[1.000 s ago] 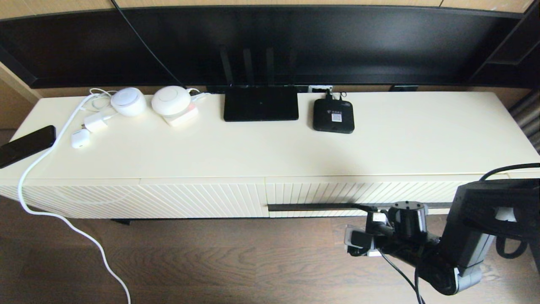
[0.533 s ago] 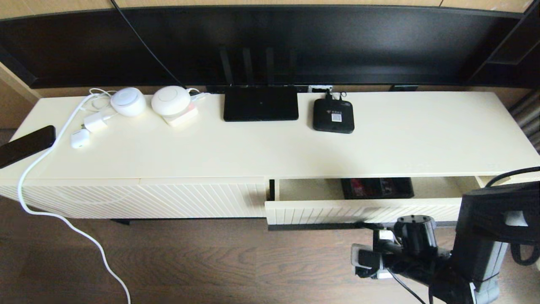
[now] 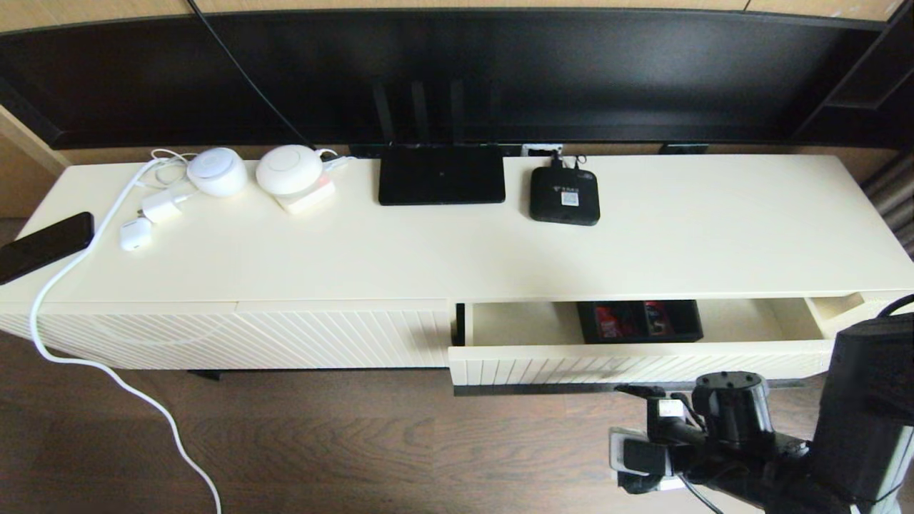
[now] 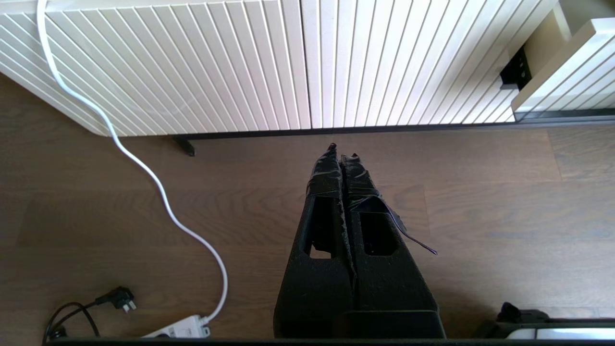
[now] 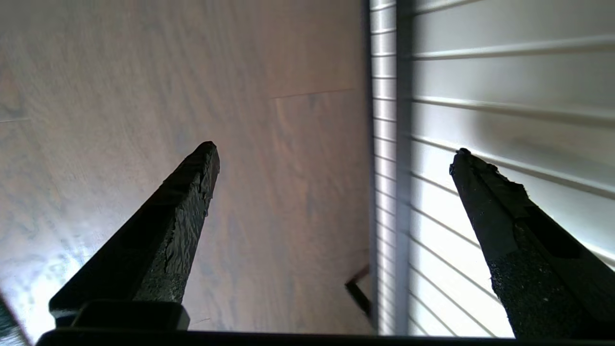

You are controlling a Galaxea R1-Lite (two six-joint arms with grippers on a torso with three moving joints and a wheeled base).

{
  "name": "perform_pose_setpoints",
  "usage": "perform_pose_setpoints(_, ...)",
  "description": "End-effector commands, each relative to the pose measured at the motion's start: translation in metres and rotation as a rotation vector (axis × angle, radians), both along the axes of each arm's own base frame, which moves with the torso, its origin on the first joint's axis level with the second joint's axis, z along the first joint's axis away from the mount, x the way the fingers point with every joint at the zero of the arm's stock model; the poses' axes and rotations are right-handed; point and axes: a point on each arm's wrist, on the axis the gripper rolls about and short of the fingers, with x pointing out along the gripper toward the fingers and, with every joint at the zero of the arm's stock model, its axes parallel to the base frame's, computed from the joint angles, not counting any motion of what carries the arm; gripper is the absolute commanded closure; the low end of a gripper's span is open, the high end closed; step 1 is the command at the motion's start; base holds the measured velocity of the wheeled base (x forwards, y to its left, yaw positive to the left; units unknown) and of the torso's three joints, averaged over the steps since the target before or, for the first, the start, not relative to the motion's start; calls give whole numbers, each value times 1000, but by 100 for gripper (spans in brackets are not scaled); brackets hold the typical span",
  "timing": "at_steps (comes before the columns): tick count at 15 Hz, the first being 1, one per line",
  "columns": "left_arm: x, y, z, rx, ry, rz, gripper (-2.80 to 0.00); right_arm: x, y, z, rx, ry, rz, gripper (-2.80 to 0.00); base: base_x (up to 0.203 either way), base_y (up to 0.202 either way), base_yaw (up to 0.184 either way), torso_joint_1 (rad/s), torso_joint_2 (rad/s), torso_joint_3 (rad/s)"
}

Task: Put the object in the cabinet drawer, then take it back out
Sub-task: Open the drawer

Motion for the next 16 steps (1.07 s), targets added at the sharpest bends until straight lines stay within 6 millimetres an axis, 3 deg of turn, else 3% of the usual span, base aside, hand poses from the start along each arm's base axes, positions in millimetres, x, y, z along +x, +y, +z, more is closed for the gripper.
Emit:
perform_pose_setpoints(1,0,0,0,0,1,0,0,-9,-2,27,19,-86,3,-280,0,0,0,0,0,0)
perform_pose_setpoints(2,0,0,0,0,1,0,0,-15,-4,37,23,-108,-1,-280,0,0,0,0,0,0)
perform_pose_setpoints(3,0,0,0,0,0,0,0,-22,-7,47,23,-124,-7,0,0,0,0,0,0,0)
perform_pose_setpoints(6,0,0,0,0,-1,0,0,-47,-15,76,24,-129,-61,0,0,0,0,0,0,0)
perform_pose_setpoints(11,0,0,0,0,0,0,0,-107,-38,117,131,-55,-197,0,0,0,0,0,0,0)
perform_pose_setpoints(14,0,0,0,0,2,0,0,-137,-54,130,262,75,-393,0,0,0,0,0,0,0)
perform_pose_setpoints(16,0,0,0,0,3,0,0,-144,-59,145,434,205,-594,0,0,0,0,0,0,0)
